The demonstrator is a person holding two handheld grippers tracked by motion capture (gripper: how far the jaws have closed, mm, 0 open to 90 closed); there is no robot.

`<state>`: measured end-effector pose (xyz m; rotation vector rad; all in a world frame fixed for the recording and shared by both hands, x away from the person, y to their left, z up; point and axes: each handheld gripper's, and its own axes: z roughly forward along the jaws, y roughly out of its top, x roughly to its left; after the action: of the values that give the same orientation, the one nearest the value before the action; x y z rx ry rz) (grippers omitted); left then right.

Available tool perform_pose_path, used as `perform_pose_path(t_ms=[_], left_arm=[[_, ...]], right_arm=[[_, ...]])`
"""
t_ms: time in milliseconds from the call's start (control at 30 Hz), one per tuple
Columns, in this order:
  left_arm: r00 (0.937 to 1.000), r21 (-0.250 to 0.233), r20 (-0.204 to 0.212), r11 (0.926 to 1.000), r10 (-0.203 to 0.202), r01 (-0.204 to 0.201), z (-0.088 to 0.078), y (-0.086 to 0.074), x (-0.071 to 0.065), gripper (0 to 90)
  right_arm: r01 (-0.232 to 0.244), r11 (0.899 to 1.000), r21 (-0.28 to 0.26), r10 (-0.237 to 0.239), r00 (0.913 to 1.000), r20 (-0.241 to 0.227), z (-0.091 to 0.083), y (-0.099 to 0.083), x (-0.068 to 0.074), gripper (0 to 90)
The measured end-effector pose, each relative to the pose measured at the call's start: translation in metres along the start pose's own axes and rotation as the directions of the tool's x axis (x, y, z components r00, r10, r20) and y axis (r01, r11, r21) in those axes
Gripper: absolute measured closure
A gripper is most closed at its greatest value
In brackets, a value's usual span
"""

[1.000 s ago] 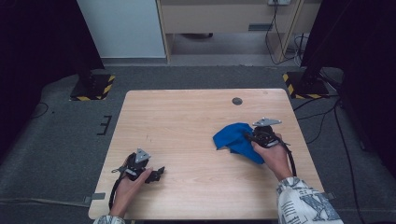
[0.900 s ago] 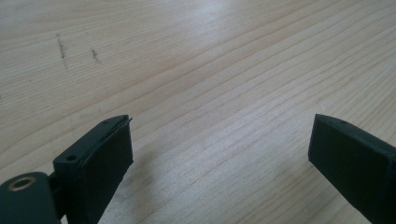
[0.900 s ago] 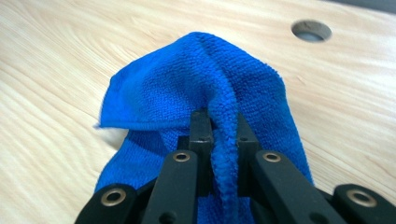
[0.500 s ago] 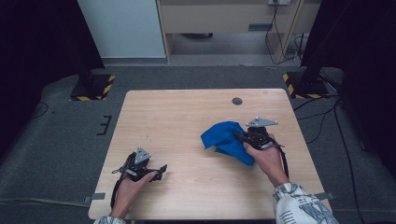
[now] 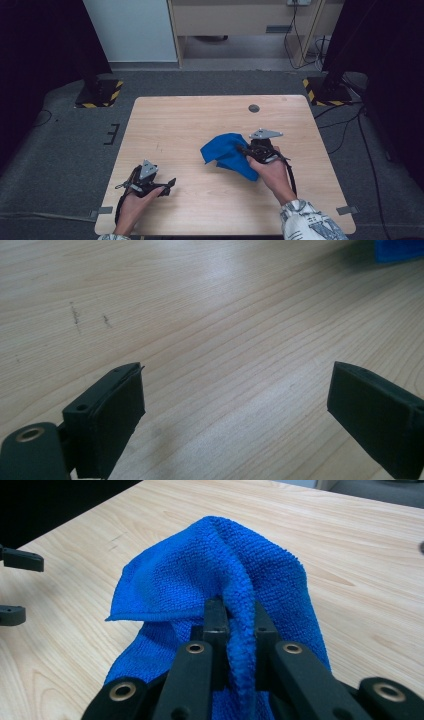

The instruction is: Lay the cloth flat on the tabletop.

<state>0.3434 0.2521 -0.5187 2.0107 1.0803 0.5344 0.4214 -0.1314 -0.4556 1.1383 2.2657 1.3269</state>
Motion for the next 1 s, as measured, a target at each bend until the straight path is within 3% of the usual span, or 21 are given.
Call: perform_pose_path(t_ms=[167,500,733,833,1000], left_arm=[[0.9998,-0.013,-0.001,0.9997,-0.021,0.021,-0.003,0.000,0.002,7.7],[0.9996,-0.032,0.001,0.9991,0.028,-0.028,0.001,0.004,-0.006,7.9],[0.9998,-0.044,-0.005,0.9988,0.021,-0.021,0.001,0.002,-0.004,8.5],[0.9996,-0.046,-0.015,0.9987,0.023,-0.023,0.002,0.002,-0.003,9.1],[0.9995,-0.046,-0.022,0.9986,0.023,-0.024,0.002,0.002,-0.003,9.1]], right_arm=[[-0.003,1.000,-0.005,0.003,1.0000,-0.007,0.009,0.000,0.013,83.0],[-0.011,1.000,0.005,0.012,0.9993,-0.035,0.040,-0.004,0.031,82.3],[0.000,0.999,0.032,0.001,0.9989,-0.048,0.057,-0.013,0.042,80.9],[0.026,0.998,0.050,-0.023,0.9986,-0.046,0.063,-0.016,0.047,77.6],[0.050,0.996,0.068,-0.047,0.9978,-0.046,0.062,-0.020,0.048,64.4]])
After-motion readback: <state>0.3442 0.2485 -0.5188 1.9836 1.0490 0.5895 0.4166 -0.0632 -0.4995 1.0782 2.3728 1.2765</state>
